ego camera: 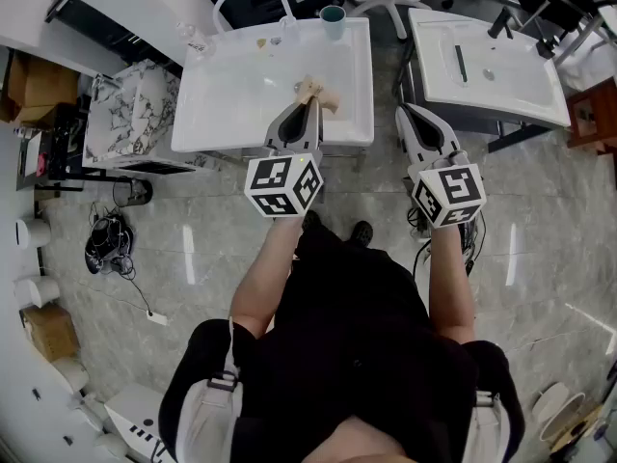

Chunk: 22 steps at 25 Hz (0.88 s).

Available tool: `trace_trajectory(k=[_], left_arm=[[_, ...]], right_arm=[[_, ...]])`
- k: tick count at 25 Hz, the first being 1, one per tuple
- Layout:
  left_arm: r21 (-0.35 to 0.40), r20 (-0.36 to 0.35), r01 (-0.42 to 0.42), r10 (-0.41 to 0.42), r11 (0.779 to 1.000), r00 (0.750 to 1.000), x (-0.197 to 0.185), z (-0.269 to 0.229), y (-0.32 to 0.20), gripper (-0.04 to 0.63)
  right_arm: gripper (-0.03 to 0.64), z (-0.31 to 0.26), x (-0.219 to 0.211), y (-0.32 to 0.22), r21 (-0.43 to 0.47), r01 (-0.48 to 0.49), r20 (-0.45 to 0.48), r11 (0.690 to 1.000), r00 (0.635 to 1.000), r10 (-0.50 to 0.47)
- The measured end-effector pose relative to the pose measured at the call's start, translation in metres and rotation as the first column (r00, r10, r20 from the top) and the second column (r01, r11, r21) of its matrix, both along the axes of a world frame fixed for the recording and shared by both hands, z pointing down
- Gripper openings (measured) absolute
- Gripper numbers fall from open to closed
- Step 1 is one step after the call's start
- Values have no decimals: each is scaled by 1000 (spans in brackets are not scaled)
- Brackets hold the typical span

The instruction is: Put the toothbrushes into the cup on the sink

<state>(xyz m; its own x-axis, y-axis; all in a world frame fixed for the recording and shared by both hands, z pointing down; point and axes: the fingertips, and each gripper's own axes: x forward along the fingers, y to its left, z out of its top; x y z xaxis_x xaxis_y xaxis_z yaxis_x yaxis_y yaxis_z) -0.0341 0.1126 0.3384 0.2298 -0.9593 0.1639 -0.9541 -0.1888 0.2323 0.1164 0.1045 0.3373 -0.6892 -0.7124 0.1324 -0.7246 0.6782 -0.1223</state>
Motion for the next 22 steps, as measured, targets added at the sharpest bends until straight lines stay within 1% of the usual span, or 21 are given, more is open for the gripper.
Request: trace_trajectory(k=[10, 12, 16, 22], left_arm=[[6, 5, -17, 17, 1000, 1000, 7, -2, 11, 15], [8, 9, -23, 23, 1000, 1000, 9, -3, 13, 15], [7, 12, -27, 27, 1000, 1000, 12, -2, 13, 15], [-4, 9, -25, 25, 1000, 1000, 15, 2, 18, 15]], right_arm=[[29, -2, 6, 11, 10, -34, -26, 999, 999, 34], [29, -5, 7, 15, 12, -29, -9, 1000, 1000, 29], [29, -9, 6, 18, -13, -11, 75, 1000, 997, 12], [29, 1, 9, 25, -29, -21, 48, 999, 999, 22]])
